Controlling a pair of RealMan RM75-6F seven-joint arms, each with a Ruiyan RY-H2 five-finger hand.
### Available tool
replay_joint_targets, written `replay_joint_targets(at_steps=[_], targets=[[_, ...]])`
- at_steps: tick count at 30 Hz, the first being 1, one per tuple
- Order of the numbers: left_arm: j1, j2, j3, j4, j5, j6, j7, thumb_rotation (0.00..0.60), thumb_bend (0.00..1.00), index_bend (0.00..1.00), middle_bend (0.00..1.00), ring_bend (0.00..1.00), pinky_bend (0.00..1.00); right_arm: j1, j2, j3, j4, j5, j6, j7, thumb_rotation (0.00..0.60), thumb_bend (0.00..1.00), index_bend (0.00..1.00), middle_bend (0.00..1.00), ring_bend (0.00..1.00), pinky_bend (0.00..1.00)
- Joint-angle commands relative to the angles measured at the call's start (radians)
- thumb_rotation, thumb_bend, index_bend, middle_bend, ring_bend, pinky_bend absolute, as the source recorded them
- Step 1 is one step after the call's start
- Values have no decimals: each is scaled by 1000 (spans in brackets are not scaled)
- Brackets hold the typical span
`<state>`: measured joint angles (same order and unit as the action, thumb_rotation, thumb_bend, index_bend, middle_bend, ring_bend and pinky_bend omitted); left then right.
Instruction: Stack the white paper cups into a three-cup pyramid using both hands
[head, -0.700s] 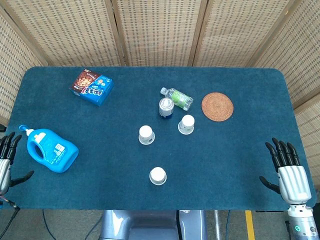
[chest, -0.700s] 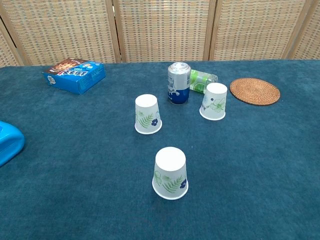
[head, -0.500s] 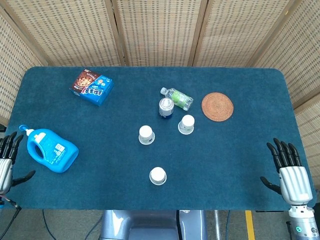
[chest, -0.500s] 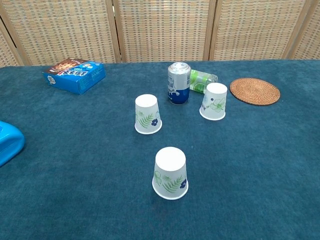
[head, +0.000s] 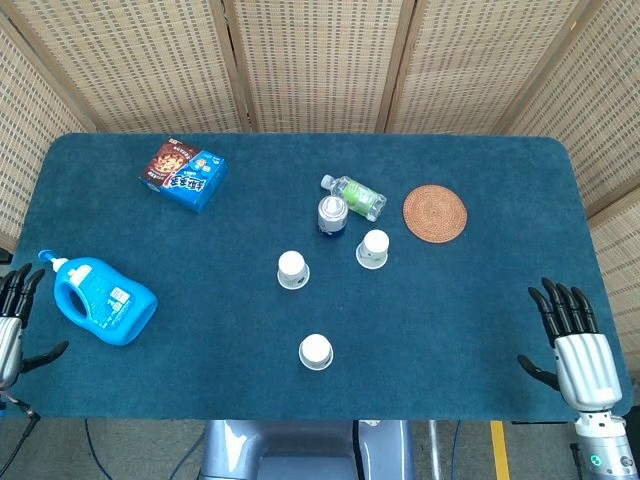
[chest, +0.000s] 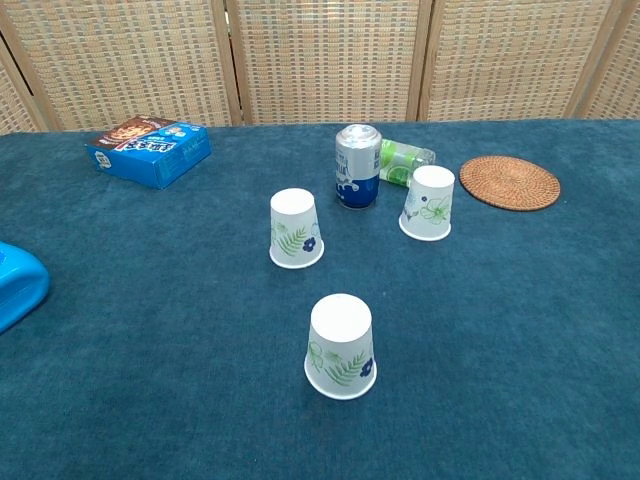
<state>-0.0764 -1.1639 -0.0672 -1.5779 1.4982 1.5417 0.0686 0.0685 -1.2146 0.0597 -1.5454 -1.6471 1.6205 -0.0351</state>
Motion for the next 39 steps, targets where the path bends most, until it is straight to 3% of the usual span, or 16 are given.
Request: replay_joint_targets(at_steps=[1,27,32,39], targets=[[0,1,0,-4,3,4,5,600,128,0,0,0,34,0,0,-1,5,-1,1,6,600,134,40,0,0,79],[-1,8,6,-11,8,-2,9,600,129,4,0,0,35,0,1,-9,11,-14,2,12,600,134,40,0,0,79],[-41,51,41,-45,106,-47,-66,600,133,68,0,0,41,-2,7,-2,11,0,4,28,600,134,40,0,0,79],[-131,131,56,-171,224,-134,-34,600,136,74,0,0,42,-3,11,1,11,5,5,40,600,134,41,0,0,79]])
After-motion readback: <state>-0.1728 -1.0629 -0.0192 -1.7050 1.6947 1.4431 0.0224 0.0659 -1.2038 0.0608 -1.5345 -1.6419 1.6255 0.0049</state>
